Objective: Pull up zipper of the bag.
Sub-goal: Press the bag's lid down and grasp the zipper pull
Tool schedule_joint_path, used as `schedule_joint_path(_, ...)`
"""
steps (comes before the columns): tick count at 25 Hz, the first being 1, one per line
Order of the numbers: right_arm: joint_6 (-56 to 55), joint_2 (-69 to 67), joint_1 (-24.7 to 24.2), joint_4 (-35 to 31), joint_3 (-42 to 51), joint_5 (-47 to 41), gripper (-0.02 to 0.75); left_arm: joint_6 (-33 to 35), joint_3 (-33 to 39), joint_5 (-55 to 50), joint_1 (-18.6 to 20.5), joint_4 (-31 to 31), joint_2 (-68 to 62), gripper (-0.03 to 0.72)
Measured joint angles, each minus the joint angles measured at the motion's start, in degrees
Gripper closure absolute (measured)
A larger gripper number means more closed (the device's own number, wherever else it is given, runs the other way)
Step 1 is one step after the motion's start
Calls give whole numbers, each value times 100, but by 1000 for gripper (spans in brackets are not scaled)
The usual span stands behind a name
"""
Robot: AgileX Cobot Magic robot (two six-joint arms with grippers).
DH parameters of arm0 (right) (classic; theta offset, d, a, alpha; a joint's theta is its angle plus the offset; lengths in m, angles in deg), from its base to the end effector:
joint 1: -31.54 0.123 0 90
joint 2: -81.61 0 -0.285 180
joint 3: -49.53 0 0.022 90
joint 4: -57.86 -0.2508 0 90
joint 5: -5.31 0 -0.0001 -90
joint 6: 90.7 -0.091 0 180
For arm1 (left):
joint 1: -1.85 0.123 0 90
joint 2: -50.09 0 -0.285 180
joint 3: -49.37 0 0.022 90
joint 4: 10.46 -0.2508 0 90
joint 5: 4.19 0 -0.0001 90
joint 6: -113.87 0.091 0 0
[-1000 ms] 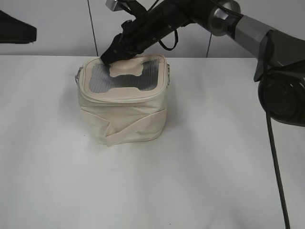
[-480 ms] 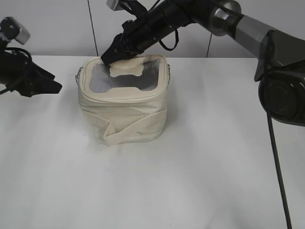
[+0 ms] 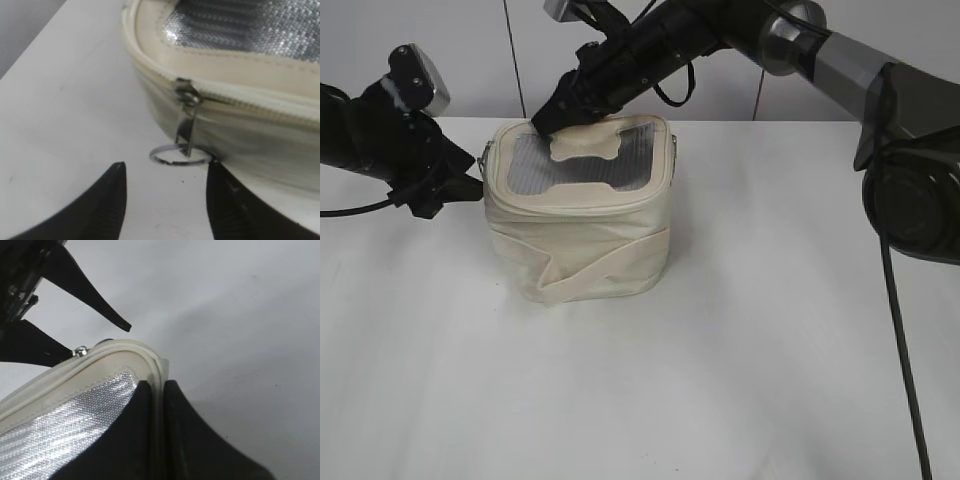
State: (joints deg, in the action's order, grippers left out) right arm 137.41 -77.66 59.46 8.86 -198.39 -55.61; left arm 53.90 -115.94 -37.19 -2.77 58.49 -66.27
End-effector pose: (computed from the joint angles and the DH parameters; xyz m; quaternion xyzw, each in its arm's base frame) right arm 0.4673 0.3156 0.1867 -0.4583 0.7631 0.3557 0.2848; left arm 0.3710 -0.0765 0.1667 0.5245 0.7577 -0.1016 0.3749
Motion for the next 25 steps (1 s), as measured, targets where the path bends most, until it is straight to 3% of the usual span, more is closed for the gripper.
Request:
schedule_joint_path(8, -19, 0, 0, 0, 0, 0, 687, 39, -217, 104, -22, 344, -53, 226)
schedule_joint_path(16, -24, 0, 0, 0, 0, -1, 687, 39, -221, 112, -22, 154, -242, 219)
schedule_joint_path(25, -30, 0, 0, 0, 0, -6, 688, 57, -221, 434, -145, 554, -253, 220)
